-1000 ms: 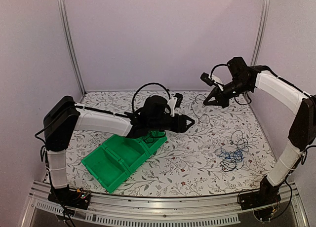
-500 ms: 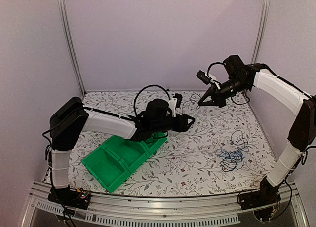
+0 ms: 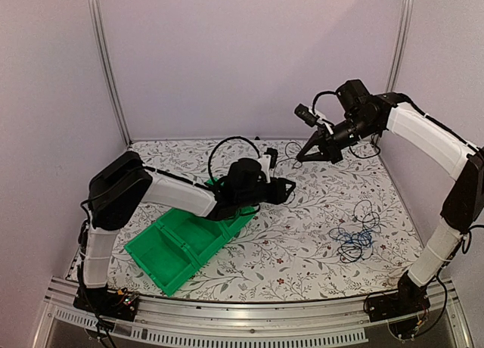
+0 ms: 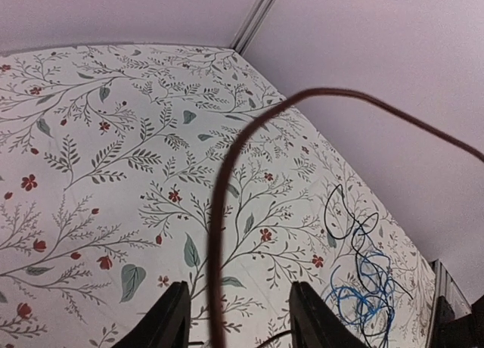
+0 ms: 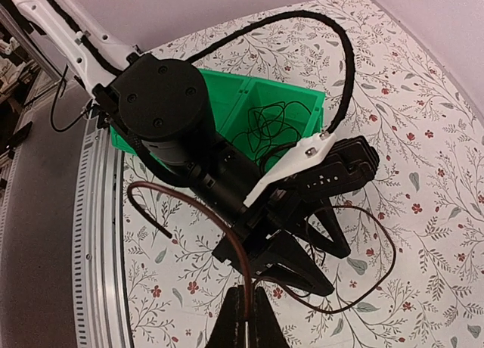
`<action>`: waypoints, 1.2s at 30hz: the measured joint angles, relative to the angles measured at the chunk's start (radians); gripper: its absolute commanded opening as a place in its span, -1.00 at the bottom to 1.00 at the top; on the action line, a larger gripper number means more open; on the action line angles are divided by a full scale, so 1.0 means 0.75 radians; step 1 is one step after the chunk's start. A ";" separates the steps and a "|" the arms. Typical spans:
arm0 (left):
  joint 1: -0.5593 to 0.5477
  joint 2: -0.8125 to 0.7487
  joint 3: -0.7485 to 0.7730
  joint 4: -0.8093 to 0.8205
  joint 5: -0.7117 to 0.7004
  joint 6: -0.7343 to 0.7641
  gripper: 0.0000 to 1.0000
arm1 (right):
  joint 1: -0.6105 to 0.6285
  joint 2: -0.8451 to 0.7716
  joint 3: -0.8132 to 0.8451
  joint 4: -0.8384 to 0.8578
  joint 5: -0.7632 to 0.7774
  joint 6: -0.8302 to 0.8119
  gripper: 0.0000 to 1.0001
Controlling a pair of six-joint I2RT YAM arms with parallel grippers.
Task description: Untangle the cables
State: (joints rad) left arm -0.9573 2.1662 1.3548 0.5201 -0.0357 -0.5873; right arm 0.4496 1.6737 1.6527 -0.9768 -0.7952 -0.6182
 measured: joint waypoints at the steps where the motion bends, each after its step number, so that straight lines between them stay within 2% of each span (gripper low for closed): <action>1: 0.000 0.010 0.006 0.011 0.002 0.007 -0.33 | 0.002 0.000 0.007 -0.006 -0.002 0.002 -1.00; 9: 0.002 0.062 0.058 0.080 0.041 0.058 -1.00 | 0.003 -0.002 0.179 -0.059 -0.030 0.007 -1.00; 16: -0.001 0.083 0.058 0.116 0.108 0.064 -1.00 | -0.032 -0.050 0.398 -0.060 -0.024 0.002 -1.00; 22: -0.019 0.096 0.050 0.143 0.129 0.063 -1.00 | -0.252 -0.066 0.605 -0.004 -0.066 0.026 -1.00; 25: -0.028 0.103 0.037 0.155 0.132 0.055 -1.00 | -0.329 -0.100 0.624 0.038 -0.070 0.052 -1.00; 29: -0.038 0.107 0.016 0.157 0.133 0.049 -1.00 | -0.335 -0.150 0.623 0.068 -0.071 0.072 -1.00; 36: -0.039 0.107 -0.042 0.172 0.138 0.047 -1.00 | -0.411 -0.252 0.513 0.221 -0.018 0.128 -1.00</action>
State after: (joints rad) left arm -0.9867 2.2467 1.3231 0.6495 0.0681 -0.5518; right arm 0.1410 1.4849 2.0373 -0.8108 -0.8085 -0.5224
